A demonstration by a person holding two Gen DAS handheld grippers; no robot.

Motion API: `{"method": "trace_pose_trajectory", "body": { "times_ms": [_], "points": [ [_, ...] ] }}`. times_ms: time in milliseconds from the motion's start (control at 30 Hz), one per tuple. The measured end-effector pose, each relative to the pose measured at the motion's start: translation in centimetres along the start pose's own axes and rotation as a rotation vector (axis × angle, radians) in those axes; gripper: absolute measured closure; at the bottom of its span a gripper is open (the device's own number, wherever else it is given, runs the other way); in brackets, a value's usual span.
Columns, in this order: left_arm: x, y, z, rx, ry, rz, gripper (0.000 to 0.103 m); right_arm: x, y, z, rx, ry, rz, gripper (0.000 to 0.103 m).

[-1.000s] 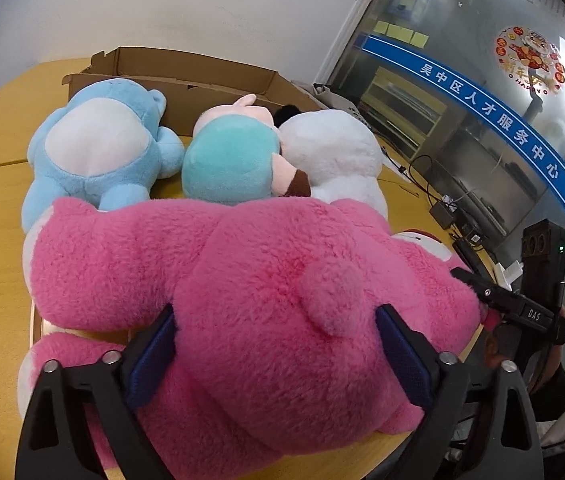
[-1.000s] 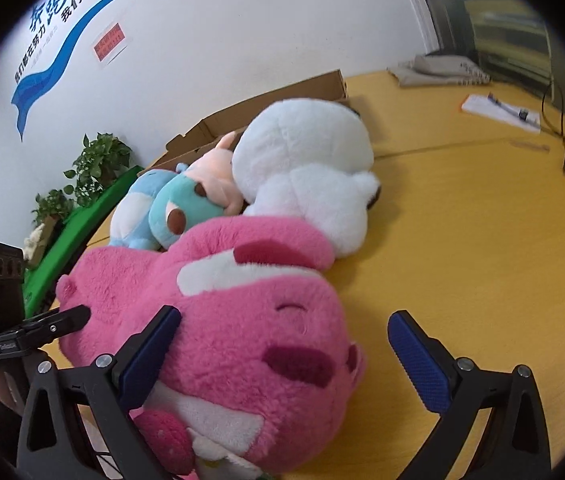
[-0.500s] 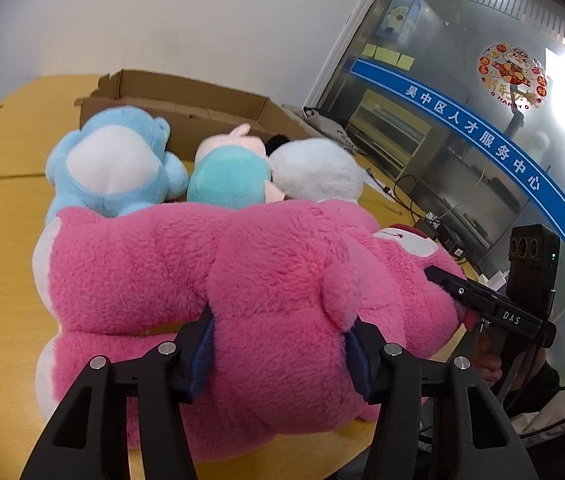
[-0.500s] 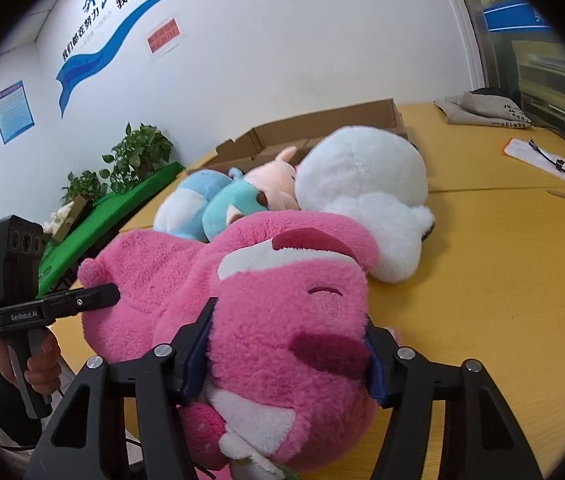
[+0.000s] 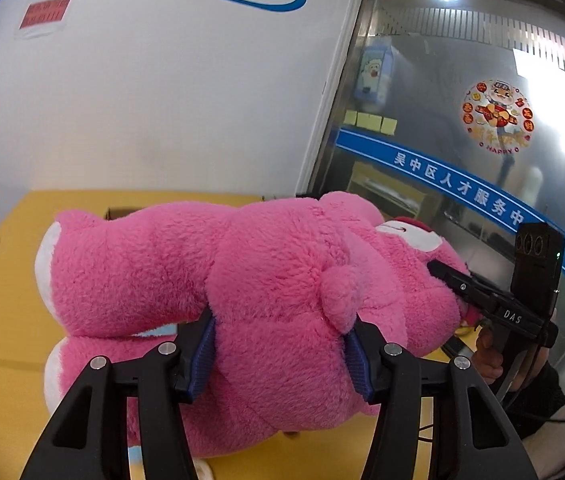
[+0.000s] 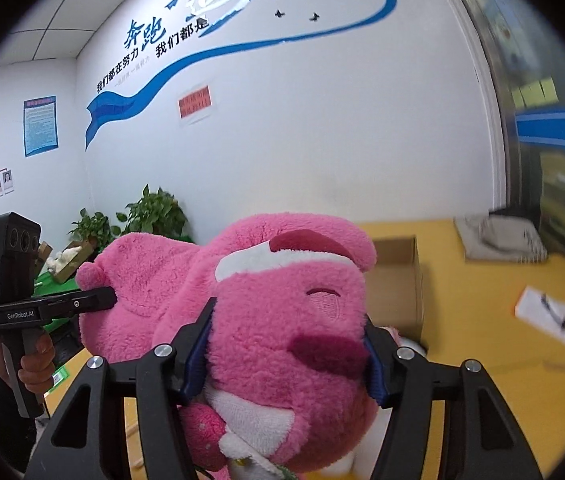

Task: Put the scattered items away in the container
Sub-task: 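Lift the pink plush bear off the table with both grippers, then lower the pink bear into the cardboard box and open both grippers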

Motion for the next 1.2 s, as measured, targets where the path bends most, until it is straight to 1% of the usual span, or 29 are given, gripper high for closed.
{"method": "trace_pose_trajectory", "body": {
  "times_ms": [67, 133, 267, 333, 400, 467, 533, 600, 633, 667, 733, 767, 800, 833, 867, 900, 933, 967, 1000, 1033, 1100, 1167, 1200],
  "points": [
    [-3.1, 1.4, 2.5, -0.003, -0.006, 0.003, 0.044, -2.7, -0.9, 1.9, 0.003, -0.021, -0.01, 0.042],
    [-5.9, 2.8, 5.1, -0.011, -0.006, 0.003, 0.044, -5.5, -2.3, 4.7, 0.011, -0.036, -0.017, 0.042],
    [-11.3, 6.4, 11.5, -0.026, 0.005, 0.012, 0.044, -10.2, -5.8, 11.2, 0.029, -0.052, -0.017, 0.042],
    [-13.0, 8.6, 15.5, -0.021, 0.038, -0.005, 0.044, -11.3, -7.9, 14.5, 0.042, -0.038, 0.001, 0.042],
    [-13.6, 10.6, 19.6, -0.015, 0.078, -0.025, 0.044, -11.5, -10.0, 17.9, 0.063, -0.017, 0.015, 0.042],
    [-13.1, 12.9, 24.1, -0.013, 0.129, -0.049, 0.044, -10.9, -12.4, 21.4, 0.087, 0.008, 0.033, 0.042],
    [-11.6, 15.2, 28.6, -0.014, 0.189, -0.078, 0.044, -9.5, -15.1, 25.2, 0.118, 0.052, 0.053, 0.042],
    [-9.0, 17.3, 33.3, -0.023, 0.27, -0.103, 0.044, -7.5, -17.6, 28.5, 0.147, 0.106, 0.085, 0.042],
    [-7.5, 17.9, 35.0, -0.023, 0.312, -0.115, 0.046, -5.9, -19.0, 30.3, 0.166, 0.147, 0.103, 0.042],
    [-6.0, 18.2, 36.6, -0.011, 0.353, -0.125, 0.048, -4.4, -20.2, 31.8, 0.181, 0.189, 0.115, 0.042],
    [-2.9, 18.1, 39.5, 0.044, 0.443, -0.132, 0.056, -1.2, -22.0, 34.3, 0.2, 0.277, 0.134, 0.042],
    [-1.6, 17.7, 40.3, 0.043, 0.468, -0.118, 0.056, 0.4, -22.8, 35.2, 0.224, 0.324, 0.143, 0.042],
    [-0.8, 17.4, 40.7, 0.021, 0.469, -0.081, 0.056, 2.0, -24.0, 35.9, 0.274, 0.367, 0.153, 0.042],
    [-0.6, 17.2, 40.9, 0.003, 0.46, -0.044, 0.054, 3.2, -25.2, 36.4, 0.304, 0.392, 0.174, 0.042],
    [-0.7, 17.0, 40.8, -0.004, 0.45, -0.023, 0.053, 3.8, -26.0, 36.6, 0.306, 0.402, 0.206, 0.042],
    [-0.9, 16.9, 40.6, -0.001, 0.448, -0.013, 0.052, 4.1, -26.9, 36.5, 0.306, 0.408, 0.247, 0.038],
    [-1.1, 16.9, 40.3, 0.003, 0.45, -0.01, 0.049, 4.0, -27.5, 36.4, 0.311, 0.408, 0.274, 0.036],
    [-1.3, 16.9, 40.1, 0.002, 0.452, -0.011, 0.048, 3.8, -27.7, 36.5, 0.315, 0.405, 0.272, 0.033],
    [-1.6, 17.0, 39.8, -0.004, 0.453, -0.013, 0.048, 3.6, -27.8, 36.6, 0.319, 0.405, 0.248, 0.03],
    [-1.8, 17.3, 39.2, -0.018, 0.45, -0.015, 0.048, 3.4, -27.8, 36.6, 0.327, 0.407, 0.216, 0.025],
    [-2.5, 18.6, 37.5, -0.058, 0.441, -0.015, 0.044, 2.9, -27.5, 36.2, 0.348, 0.403, 0.175, 0.025],
    [-2.6, 20.0, 34.9, -0.099, 0.448, 0.018, 0.034, 1.6, -26.4, 34.8, 0.309, 0.367, 0.174, 0.025],
    [-2.6, 20.6, 33.9, -0.119, 0.456, 0.038, 0.034, 0.7, -25.2, 34.0, 0.276, 0.352, 0.174, 0.024]
  ]
}}
Point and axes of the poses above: each gripper's, at about its wrist camera, not at the fingertips, and z roughly the way its jaws point, y to its left, x to its underside, the point moved 10 cm from there along z, roughly the way its jaws point, and after that the axes turned 3 degrees about -x, right-handed, at the moved point
